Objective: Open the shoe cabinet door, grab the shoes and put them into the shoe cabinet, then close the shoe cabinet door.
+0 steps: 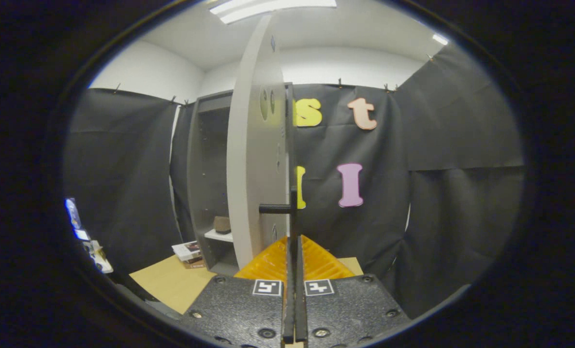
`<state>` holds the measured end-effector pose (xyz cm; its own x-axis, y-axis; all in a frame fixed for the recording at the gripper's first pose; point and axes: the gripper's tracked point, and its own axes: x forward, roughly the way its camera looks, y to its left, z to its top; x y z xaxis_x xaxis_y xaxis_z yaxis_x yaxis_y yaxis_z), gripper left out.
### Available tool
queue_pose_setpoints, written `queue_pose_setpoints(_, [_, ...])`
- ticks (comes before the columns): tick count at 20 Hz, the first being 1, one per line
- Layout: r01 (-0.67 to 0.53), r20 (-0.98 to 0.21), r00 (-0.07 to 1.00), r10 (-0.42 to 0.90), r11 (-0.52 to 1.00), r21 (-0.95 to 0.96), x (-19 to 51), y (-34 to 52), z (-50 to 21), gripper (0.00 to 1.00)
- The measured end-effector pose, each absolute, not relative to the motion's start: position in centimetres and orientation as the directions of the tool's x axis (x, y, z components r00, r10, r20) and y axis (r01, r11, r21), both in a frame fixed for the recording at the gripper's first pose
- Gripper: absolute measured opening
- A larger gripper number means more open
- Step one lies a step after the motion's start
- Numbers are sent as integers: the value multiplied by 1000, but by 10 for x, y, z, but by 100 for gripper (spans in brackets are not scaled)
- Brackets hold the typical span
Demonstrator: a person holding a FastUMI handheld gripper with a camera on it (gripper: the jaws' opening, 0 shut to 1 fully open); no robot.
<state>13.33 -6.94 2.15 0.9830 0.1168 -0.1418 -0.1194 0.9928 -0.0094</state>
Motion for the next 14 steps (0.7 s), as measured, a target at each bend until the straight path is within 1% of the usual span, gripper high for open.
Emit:
queue_pose_setpoints(2, [-204,-143,968,208,978,43,130,-61,23,4])
queue_pose_setpoints(3, [-224,-144,963,230,973,55,130,-58,21,4])
queue_pose_setpoints(7, [-140,-133,981,143,990,28,111,-68,19,6])
queue_pose_setpoints(8, [-140,-104,985,140,990,13,98,-63,25,5])
queue_pose_setpoints(9, [-124,-65,990,123,992,-12,87,-63,30,8])
queue_pose_setpoints(11, [-56,-24,998,55,997,-44,62,-67,32,45])
queue_pose_setpoints(13, [33,-12,999,-34,999,-36,40,-67,33,82])
queue_pose_setpoints(14, [58,3,998,-58,997,-41,30,-62,36,97])
